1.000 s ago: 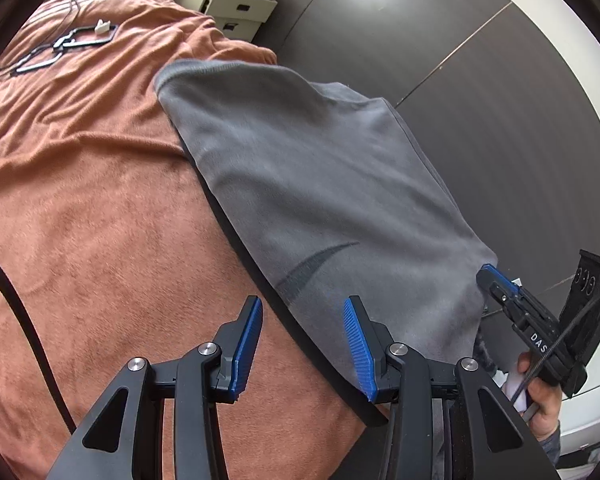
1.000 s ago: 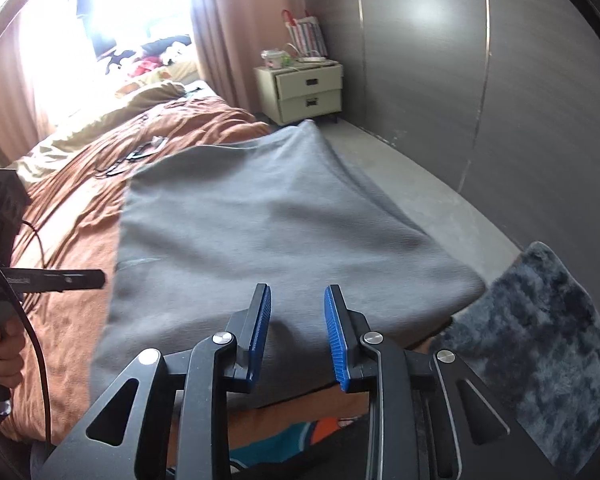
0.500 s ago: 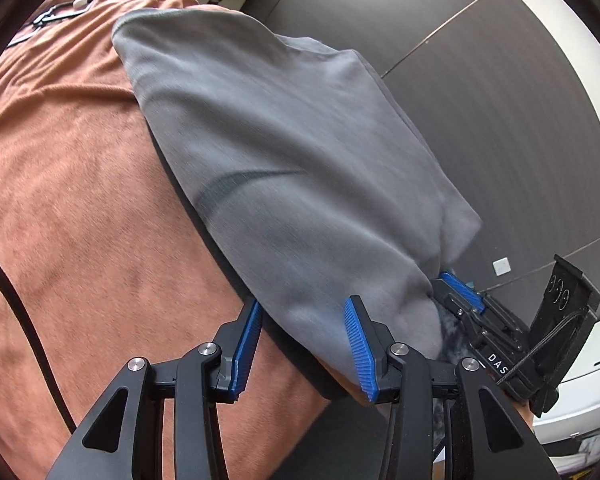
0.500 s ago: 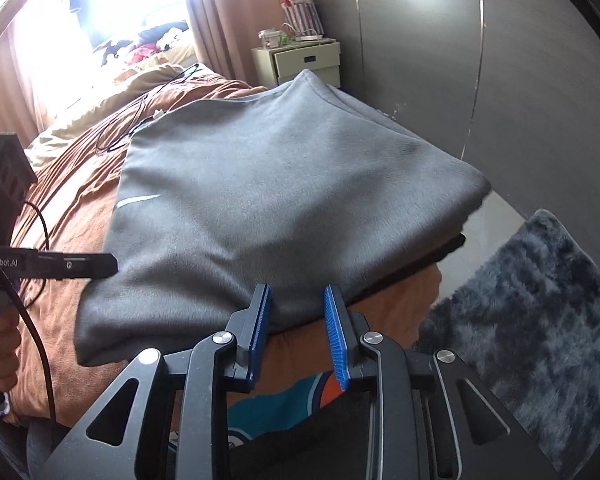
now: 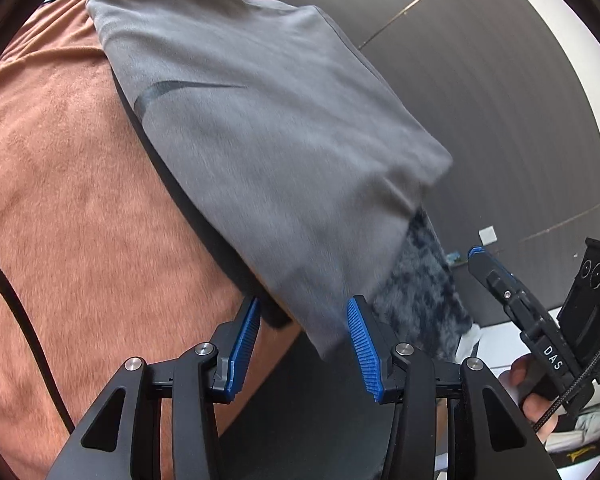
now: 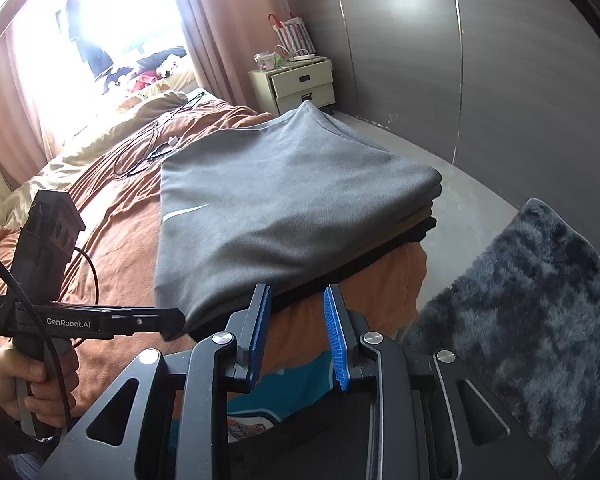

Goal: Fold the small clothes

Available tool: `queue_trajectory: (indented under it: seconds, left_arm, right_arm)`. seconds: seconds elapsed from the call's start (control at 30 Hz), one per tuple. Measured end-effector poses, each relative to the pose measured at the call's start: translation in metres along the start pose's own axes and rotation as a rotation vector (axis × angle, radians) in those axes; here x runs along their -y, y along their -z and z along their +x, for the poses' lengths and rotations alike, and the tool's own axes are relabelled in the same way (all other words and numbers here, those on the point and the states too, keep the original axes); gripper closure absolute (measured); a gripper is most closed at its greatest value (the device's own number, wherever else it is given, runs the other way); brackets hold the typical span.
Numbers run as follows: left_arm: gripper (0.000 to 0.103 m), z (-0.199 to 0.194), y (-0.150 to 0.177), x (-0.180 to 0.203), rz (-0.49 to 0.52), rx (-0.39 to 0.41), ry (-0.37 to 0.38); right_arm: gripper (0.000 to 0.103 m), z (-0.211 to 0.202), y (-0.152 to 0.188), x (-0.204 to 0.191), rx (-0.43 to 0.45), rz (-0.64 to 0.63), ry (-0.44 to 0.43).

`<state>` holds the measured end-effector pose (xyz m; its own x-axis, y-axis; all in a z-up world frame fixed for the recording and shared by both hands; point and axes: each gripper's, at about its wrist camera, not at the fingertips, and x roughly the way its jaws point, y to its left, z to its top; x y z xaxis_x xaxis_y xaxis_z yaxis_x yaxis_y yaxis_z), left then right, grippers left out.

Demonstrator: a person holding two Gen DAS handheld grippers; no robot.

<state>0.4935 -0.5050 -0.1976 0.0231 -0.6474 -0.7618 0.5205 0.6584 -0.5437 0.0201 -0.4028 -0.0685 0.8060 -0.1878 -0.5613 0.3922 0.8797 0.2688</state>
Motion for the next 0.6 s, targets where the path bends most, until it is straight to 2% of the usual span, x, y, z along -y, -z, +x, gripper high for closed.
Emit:
queue_trajectory:
  seconds: [0.07,0.2,0.37,0.5,0.6]
  left_arm:
    - [0.055,-0.01,0.004,0.001,-0.002,0.012,0.004]
    - [0.055,-0.04,0.007,0.004,0.0,0.063,-0.013]
    - [0.055,-0.084,0.018,0.007,0.016,0.126,-0.033]
    - [0.054,-0.122,0.033,0.016,0.047,0.176,-0.056]
    - [0.03,-0.15,0.047,0.028,0.09,0.223,-0.088]
  right_arm:
    - [0.077,-0.006,0.001,0.0,-0.002,0.014,0.001]
    - [0.049,-0.026,0.0,-0.003,0.014,0.036,0.003]
    - [0.038,-0.054,0.002,-0.013,0.039,0.038,0.0]
    - [0.019,-0.079,0.007,-0.023,0.067,0.043,0.01]
    - [0.007,-0.1,0.013,-0.033,0.075,0.034,0.019]
